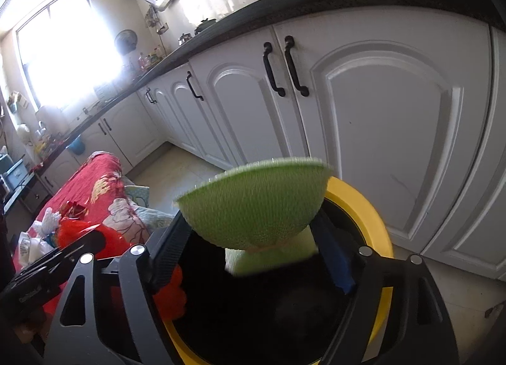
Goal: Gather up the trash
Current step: 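Open both tools to drop the red bag and green bundle into the bin, then move both tools back over the white plastic bags on the table, then grasp the white foam net with the left tool while the right tool grasps the white printed bag, then carry the white foam net with the left tool while the right tool carries the printed bag over the bin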
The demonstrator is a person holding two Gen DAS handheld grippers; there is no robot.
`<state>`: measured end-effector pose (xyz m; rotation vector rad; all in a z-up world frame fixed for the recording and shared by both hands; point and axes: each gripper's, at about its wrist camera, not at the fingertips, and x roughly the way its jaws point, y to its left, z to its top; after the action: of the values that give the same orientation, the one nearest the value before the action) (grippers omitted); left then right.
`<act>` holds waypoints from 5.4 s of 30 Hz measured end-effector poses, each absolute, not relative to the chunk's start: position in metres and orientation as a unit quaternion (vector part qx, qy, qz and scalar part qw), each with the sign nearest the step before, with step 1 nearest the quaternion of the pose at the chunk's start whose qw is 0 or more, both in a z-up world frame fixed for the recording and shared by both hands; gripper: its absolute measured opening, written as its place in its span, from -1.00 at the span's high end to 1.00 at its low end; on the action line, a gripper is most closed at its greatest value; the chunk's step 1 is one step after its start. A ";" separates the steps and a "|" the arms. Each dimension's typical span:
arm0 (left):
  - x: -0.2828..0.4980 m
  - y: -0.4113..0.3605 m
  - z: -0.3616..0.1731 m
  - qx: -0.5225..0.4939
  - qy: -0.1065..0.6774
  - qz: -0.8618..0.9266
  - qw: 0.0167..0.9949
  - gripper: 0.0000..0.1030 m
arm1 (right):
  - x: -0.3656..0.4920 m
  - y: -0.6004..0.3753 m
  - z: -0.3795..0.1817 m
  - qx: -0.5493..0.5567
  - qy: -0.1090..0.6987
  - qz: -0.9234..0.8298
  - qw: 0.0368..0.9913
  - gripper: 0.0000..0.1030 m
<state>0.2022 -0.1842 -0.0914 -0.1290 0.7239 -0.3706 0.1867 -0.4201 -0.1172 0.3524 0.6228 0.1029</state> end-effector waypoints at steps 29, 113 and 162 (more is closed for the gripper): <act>0.163 -0.085 -0.025 -0.110 0.276 -0.086 0.951 -0.78 | 0.155 -0.351 -0.061 0.117 0.254 0.116 0.953 -0.76; 0.220 0.181 -0.080 -0.302 0.395 -0.013 0.868 0.46 | 0.159 -0.065 -0.080 -0.114 0.321 0.367 0.866 -0.09; 0.165 0.079 0.024 -0.227 0.271 -0.101 0.930 0.93 | 0.123 -0.191 -0.022 -0.016 0.246 0.296 0.923 0.27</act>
<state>0.1654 0.0789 0.0244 -0.4651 0.5556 -0.2078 0.1230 -0.1908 -0.0215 -0.0326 0.5058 0.6082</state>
